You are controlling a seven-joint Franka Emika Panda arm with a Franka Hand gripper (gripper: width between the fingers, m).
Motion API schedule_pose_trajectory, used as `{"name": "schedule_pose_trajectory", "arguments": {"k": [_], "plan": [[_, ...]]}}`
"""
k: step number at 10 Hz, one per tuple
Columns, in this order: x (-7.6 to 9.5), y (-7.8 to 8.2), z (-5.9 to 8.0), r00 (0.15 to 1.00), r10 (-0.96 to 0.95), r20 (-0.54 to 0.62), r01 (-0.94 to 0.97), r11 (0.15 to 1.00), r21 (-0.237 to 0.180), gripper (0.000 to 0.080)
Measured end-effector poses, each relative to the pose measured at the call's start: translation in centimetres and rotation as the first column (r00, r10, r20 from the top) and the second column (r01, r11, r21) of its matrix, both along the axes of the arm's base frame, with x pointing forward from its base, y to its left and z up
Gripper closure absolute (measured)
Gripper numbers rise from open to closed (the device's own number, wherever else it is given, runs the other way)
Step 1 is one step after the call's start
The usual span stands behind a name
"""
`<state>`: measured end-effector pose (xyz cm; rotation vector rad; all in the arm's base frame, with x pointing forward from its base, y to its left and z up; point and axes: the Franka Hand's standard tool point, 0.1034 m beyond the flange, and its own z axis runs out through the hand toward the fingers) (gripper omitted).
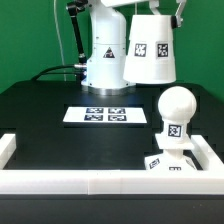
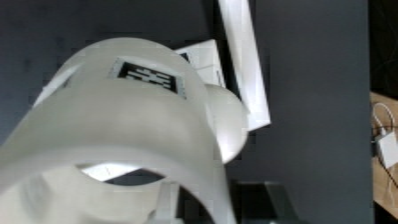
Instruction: Assemble lamp
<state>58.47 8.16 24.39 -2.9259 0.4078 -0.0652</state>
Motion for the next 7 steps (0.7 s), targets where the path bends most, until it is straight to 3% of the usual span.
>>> {"name": "schedule_pose_trajectory", "arguments": {"k": [4,7], "plan": [[1.2,3.1,-1.2,1.0,-0.013,-0.009,0.013,1.0,0.001,0.0755],[1.7,3.6,-3.4,1.0,0.015,-0.018,-0.015,1.0,-0.009,0.0755]]}}
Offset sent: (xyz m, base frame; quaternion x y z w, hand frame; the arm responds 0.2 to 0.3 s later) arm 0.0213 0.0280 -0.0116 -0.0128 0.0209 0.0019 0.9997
